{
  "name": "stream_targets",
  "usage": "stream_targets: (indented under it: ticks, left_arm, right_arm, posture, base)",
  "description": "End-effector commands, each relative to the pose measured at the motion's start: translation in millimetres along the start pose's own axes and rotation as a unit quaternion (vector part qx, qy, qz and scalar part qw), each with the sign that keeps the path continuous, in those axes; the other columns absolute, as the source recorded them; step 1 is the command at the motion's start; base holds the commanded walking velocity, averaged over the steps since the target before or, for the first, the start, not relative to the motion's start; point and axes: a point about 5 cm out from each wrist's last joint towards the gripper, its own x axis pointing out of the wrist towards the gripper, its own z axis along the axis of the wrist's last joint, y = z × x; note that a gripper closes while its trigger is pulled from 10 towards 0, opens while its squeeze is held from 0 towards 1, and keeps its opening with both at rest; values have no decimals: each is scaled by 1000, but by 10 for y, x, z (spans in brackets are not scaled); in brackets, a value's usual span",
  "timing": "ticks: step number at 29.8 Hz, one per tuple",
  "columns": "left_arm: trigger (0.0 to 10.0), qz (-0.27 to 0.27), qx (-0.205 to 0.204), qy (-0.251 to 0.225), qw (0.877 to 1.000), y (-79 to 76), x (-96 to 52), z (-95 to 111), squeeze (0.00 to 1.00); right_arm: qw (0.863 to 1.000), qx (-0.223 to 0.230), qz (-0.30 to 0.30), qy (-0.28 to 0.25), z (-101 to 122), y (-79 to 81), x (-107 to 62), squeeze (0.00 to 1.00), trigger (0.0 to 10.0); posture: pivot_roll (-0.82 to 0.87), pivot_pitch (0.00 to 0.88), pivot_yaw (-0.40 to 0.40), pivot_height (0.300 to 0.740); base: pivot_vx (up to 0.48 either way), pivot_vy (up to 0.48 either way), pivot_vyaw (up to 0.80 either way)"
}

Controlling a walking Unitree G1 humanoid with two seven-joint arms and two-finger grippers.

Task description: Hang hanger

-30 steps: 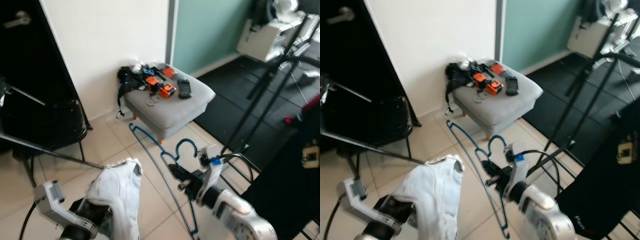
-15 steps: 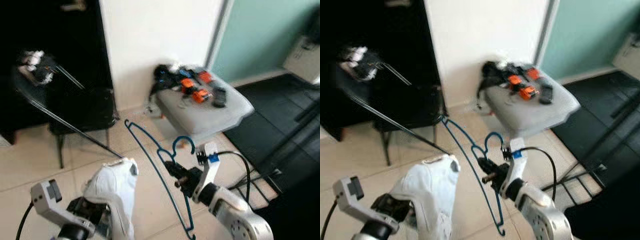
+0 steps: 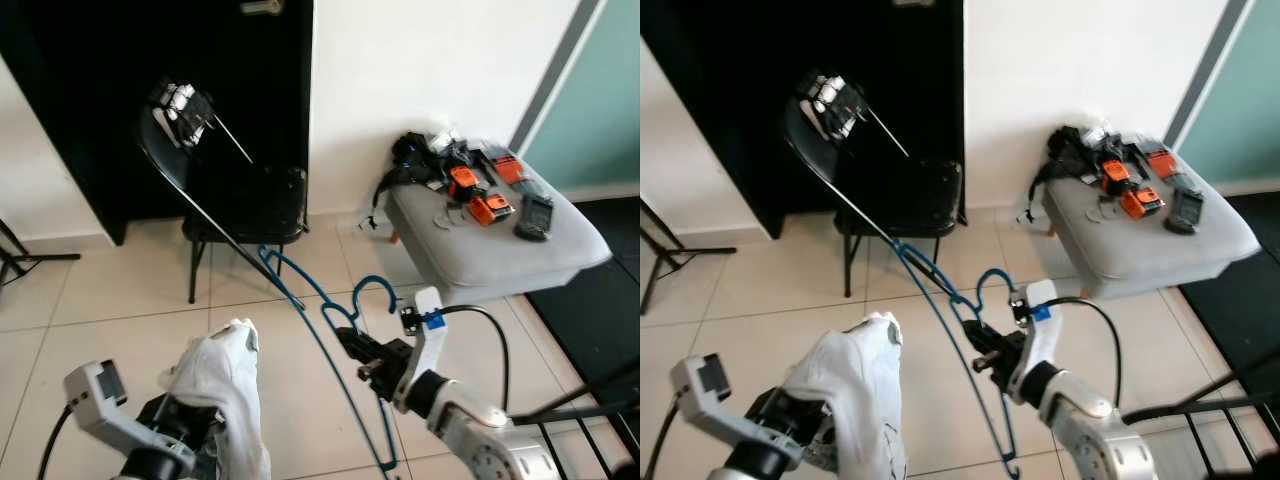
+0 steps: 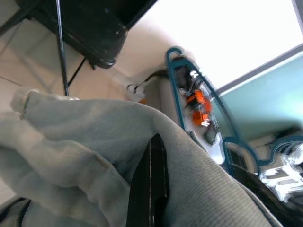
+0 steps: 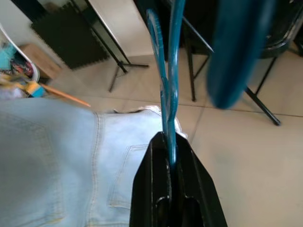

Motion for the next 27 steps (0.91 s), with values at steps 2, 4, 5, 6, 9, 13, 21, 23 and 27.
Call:
stream_targets:
  ticks: [2, 4, 5, 6, 9, 13, 21, 23, 27]
  left_arm:
    - [10000, 2, -9, -13, 1000, -13, -12, 20, 0]
    - [10000, 2, -5, -11, 1000, -13, -14, 19, 0]
    - [10000, 2, -5, -11, 1000, -13, -14, 19, 0]
    - [10000, 1, -2, -10, 1000, -14, -15, 18, 0]
    - [10000, 1, 0, -9, 1000, -15, -17, 16, 0]
    - [10000, -2, 2, -9, 1000, -21, -23, 14, 0]
    - [10000, -6, 4, -6, 1000, -28, -21, 12, 0]
    - [10000, -6, 4, -6, 1000, -29, -19, 12, 0]
    - [10000, -8, 4, -7, 1000, -36, -14, 13, 0]
  right_arm:
    - [1000, 3, 13, 0, -3, 62, 18, 0, 10000]
    - [1000, 3, 13, 0, -4, 65, 18, 0, 10000]
    - [1000, 3, 13, 0, -4, 65, 18, 0, 10000]
    - [1000, 4, 14, 0, -4, 67, 18, 0, 10000]
    - [1000, 4, 15, 1, -5, 70, 17, 0, 10000]
    - [1000, 1, 18, 2, -8, 79, 10, 0, 10000]
    - [1000, -10, 26, 6, -15, 95, 6, 0, 10000]
    - [1000, -11, 26, 6, -15, 96, 7, 0, 10000]
    - [999, -15, 29, 7, -12, 102, 7, 0, 10000]
  posture:
    - [20, 133, -53, 740]
    - [21, 133, -52, 740]
    - [21, 133, -52, 740]
    - [21, 134, -53, 740]
    - [21, 134, -52, 740]
    - [21, 133, -51, 740]
    - [19, 129, -50, 740]
    - [19, 128, -50, 740]
    - [19, 129, -52, 740]
  base:
    - [0, 0, 781]
    - [0, 0, 781]
    - [0, 0, 781]
    - [0, 0, 781]
    - [178, 0, 777]
    - [274, 0, 775]
    - [284, 0, 776]
    - [287, 0, 775]
    - [288, 0, 775]
